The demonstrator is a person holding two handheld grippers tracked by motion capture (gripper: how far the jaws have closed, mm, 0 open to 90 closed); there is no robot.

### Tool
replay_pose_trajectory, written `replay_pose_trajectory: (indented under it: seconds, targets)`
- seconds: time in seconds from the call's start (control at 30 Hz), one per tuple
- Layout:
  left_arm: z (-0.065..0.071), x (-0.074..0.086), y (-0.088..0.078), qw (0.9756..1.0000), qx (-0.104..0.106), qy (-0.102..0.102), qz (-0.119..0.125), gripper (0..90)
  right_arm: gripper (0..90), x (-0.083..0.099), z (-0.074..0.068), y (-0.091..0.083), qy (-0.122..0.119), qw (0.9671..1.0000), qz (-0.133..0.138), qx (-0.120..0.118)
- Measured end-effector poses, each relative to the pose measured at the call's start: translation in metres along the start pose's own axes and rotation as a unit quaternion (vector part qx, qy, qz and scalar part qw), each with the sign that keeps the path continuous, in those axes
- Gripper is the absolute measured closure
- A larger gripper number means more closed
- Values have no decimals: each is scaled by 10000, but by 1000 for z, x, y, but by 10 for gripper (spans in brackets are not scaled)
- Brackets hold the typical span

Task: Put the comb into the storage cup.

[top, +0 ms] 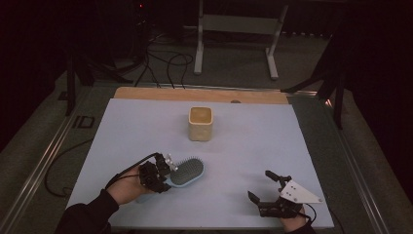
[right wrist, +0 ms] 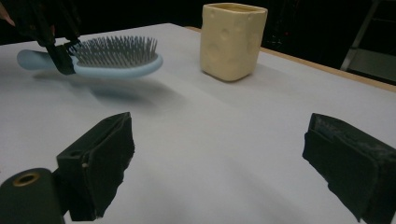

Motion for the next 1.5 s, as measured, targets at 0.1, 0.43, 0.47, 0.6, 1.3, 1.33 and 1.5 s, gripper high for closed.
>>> replay_pose_trajectory:
  seconds: [0.1, 0.43, 0.47, 0.6, 1.3, 1.33, 1.5]
  targets:
    - [3, -3, -3, 9999, 3, 33, 125, 703, 86, 0, 0, 0, 2, 10000, -5, -7]
    - [13, -15, -17, 9989, 36, 179, 432, 703, 86, 0, 1, 0, 15, 10000, 6, -6]
    - [13, -16, -19, 9987, 50, 166, 472, 703, 85, 0, 1, 0, 21, 10000, 1, -2]
    - [14, -20, -23, 9982, 50, 195, 558, 703, 85, 0, 1, 0, 9, 10000, 18, 3]
    - [14, -37, -42, 9927, 60, 202, 1190, 703, 85, 0, 0, 0, 4, 10000, 13, 13]
    - [14, -38, -43, 9923, 68, 224, 1215, 703, 86, 0, 0, 0, -7, 10000, 12, 8]
    - [14, -43, -49, 9901, 28, 226, 1385, 703, 85, -1, 0, 0, -13, 10000, 27, 9]
Point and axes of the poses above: each handheld gripper's, and its own axes: y roughly forward along the jaws, x roughly out of its underside, z roughly to its right, the point moved 7 cm from there along y, roughly forward along the jaws, and after that the axes turned 13 degrees about x, right-handed, at the moved point
